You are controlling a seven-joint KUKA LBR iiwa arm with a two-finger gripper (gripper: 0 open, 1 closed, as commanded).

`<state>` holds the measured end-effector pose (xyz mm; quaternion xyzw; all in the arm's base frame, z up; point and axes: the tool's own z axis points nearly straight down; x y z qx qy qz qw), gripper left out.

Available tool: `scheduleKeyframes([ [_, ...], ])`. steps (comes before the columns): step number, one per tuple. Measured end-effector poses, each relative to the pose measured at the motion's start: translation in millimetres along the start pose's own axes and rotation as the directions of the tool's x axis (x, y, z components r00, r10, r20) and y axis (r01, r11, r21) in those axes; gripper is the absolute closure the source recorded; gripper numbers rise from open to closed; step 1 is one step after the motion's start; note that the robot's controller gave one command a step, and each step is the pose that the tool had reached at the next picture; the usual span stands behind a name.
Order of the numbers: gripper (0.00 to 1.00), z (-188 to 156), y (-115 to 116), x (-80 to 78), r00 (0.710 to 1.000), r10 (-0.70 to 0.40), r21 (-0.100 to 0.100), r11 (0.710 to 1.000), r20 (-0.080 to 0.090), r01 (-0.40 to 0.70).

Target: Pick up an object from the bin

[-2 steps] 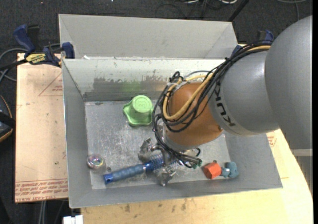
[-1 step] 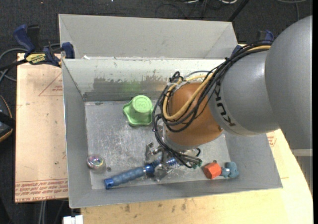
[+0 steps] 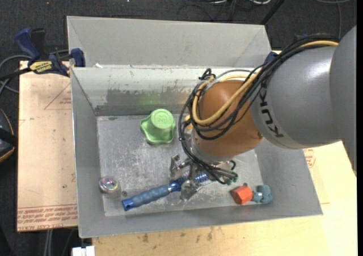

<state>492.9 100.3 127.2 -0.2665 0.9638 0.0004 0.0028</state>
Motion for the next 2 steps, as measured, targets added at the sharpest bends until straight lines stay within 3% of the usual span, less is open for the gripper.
scheduleKeyframes([
  [2,1.00,-46.8,0.9,-2.4,1.000,0.004,-0.001,1.000,-0.002,-0.004],
])
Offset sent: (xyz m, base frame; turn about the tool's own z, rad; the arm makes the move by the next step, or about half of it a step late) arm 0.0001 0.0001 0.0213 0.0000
